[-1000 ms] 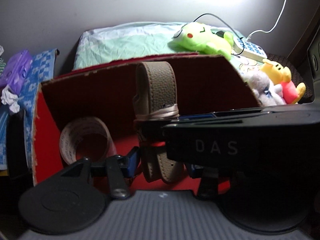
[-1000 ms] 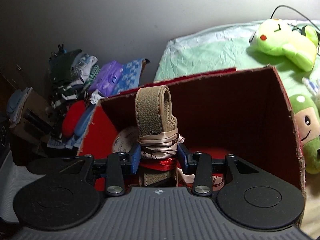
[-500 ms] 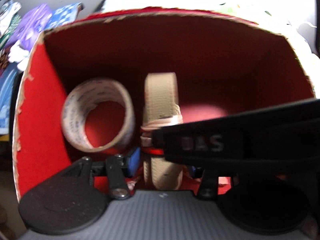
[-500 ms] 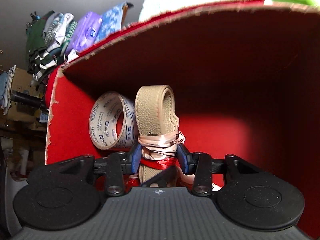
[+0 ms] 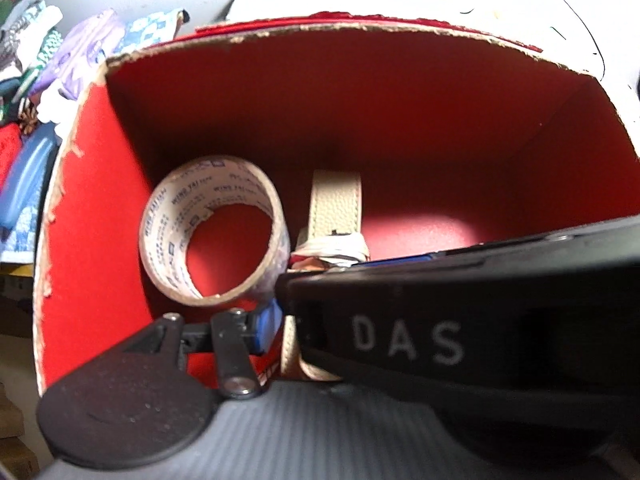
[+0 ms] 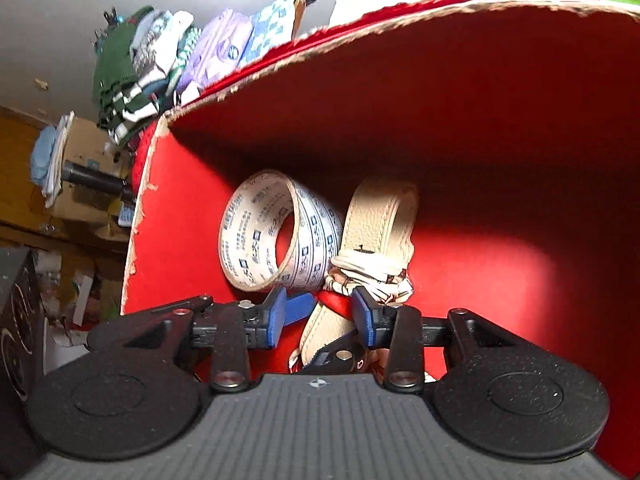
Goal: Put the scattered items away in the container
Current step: 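Lower the strap into the box beside the tape roll and release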
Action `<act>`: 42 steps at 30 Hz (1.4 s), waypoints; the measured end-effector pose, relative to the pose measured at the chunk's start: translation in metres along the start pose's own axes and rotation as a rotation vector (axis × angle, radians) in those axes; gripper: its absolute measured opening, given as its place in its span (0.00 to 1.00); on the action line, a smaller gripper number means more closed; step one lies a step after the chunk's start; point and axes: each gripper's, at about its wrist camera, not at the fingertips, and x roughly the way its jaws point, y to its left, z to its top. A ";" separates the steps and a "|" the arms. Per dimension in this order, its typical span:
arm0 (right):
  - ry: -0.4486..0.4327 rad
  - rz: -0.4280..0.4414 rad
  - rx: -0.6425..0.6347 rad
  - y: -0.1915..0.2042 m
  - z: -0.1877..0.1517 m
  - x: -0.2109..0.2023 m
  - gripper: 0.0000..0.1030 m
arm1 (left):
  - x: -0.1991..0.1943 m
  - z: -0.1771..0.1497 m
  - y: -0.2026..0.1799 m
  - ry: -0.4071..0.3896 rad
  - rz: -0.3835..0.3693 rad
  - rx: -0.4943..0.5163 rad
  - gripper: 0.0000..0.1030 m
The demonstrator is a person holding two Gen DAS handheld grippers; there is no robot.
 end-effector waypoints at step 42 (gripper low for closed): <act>-0.412 -0.234 -0.049 0.030 -0.064 -0.080 0.42 | -0.098 -0.043 -0.011 -0.213 0.195 -0.009 0.80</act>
